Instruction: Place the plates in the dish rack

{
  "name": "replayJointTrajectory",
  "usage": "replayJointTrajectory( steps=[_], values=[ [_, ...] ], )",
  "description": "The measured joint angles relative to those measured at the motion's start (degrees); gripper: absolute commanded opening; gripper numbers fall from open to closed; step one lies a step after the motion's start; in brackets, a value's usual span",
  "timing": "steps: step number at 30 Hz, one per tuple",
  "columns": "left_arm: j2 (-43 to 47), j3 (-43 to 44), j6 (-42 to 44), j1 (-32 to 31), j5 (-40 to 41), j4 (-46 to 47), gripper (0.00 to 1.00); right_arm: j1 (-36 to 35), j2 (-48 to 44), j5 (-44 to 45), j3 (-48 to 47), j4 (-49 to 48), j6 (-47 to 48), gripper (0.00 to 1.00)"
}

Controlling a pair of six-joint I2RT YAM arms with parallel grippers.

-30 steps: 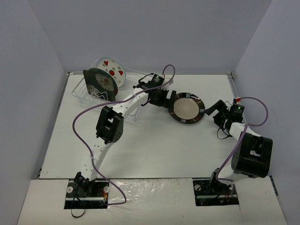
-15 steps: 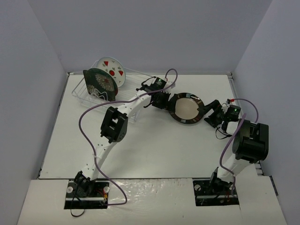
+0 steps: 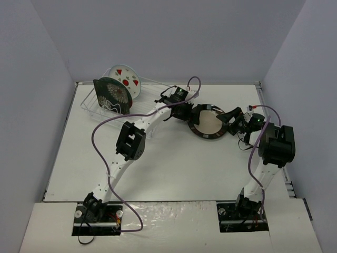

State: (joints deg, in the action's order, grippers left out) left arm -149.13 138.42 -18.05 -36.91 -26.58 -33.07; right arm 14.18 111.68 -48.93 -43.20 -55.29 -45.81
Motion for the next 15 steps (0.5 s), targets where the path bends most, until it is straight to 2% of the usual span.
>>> replayJointTrajectory(
  steps=[6, 8, 12, 15],
  values=[
    [-2.20, 3.16, -0.70, 0.00, -0.47, 1.29, 0.97, 0.02, 1.47, 0.25, -0.15, -0.74, -0.79, 0.54],
    [-2.50, 3.49, -1.13, 0.00, -0.77, 1.77, 0.97, 0.12, 2.46, -0.02, -0.34, -0.69, -0.91, 0.38],
    [-2.72, 3.74, -1.72, 0.06, -0.84, 2.17, 0.97, 0.42, 4.01, 0.35, -0.52, 0.35, -0.94, 0.00],
    [-2.72, 3.75, -1.80, 0.15, -0.71, 2.15, 0.97, 0.77, 4.47, 0.56, -0.36, 1.53, -1.30, 0.00]
  ],
)
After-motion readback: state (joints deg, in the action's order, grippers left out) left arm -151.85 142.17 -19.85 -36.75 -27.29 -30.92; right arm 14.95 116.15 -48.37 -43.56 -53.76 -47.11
